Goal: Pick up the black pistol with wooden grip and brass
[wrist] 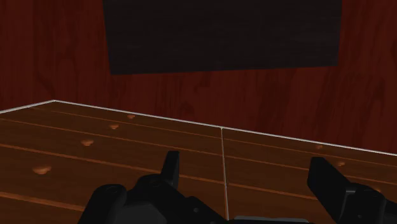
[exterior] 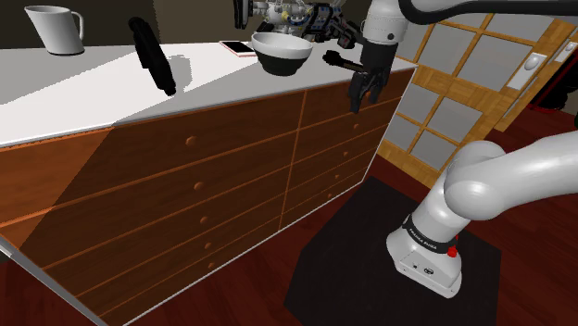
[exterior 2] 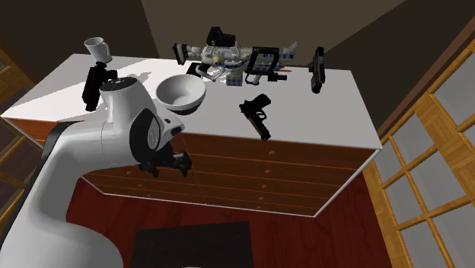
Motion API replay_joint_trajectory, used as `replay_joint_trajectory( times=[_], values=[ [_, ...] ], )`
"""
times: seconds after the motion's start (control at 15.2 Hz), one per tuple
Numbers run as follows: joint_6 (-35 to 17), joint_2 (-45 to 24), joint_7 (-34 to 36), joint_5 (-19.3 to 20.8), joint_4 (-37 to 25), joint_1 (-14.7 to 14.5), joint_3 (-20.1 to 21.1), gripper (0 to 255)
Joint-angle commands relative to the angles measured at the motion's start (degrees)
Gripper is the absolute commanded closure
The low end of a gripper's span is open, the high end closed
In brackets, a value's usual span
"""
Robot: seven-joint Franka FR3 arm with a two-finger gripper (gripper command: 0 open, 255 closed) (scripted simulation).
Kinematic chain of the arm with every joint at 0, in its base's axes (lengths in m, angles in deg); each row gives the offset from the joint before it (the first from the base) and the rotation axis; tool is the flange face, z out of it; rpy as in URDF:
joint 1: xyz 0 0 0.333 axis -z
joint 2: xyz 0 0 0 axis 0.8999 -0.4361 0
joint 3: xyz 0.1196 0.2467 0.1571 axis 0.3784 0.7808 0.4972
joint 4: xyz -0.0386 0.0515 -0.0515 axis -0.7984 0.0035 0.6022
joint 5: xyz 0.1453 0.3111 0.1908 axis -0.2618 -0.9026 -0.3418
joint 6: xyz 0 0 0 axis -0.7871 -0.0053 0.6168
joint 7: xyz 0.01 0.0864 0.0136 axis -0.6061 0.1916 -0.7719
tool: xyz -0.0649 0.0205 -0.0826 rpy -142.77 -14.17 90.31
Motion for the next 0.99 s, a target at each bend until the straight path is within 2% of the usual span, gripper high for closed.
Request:
replay_joint_trajectory(
  times=[0.0, 0.46, 0.92],
  values=[
    [0.00, 0.00, 0.00, 0.00, 0.00, 0.00, 0.00, 0],
    [-3.88, -5.05, -13.28, 6.64, -3.96, 2.29, -8.61, 0],
    [-8.08, -13.58, -26.29, 10.07, -11.67, 3.18, -16.67, 0]
  ],
)
